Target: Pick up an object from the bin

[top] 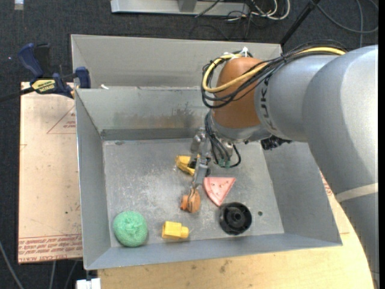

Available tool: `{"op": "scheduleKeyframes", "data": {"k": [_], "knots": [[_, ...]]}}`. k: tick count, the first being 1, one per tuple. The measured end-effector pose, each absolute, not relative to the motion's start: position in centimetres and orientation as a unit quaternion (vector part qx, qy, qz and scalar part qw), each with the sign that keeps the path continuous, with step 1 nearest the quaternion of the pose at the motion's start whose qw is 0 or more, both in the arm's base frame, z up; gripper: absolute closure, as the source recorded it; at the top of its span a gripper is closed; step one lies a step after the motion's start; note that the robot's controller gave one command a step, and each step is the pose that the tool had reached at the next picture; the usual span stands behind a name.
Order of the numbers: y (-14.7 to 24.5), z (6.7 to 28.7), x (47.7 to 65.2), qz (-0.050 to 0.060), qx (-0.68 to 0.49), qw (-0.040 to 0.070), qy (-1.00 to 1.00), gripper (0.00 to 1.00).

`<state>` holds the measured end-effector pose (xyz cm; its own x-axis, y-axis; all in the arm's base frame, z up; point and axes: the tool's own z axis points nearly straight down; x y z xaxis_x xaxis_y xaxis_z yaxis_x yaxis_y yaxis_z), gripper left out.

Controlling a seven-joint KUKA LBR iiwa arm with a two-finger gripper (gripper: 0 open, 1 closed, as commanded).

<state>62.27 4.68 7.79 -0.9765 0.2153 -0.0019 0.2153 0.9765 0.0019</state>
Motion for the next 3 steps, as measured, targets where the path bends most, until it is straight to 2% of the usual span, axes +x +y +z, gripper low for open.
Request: {"op": "scheduleKeyframes", "data": {"k": [1, 3], "knots": [[4.66, 7.05, 61.89, 0.000, 0.082, 0.001, 0.997, 1.00], [4.66, 7.33, 61.84, 0.000, 0.082, 0.000, 0.997, 1.00]]}}
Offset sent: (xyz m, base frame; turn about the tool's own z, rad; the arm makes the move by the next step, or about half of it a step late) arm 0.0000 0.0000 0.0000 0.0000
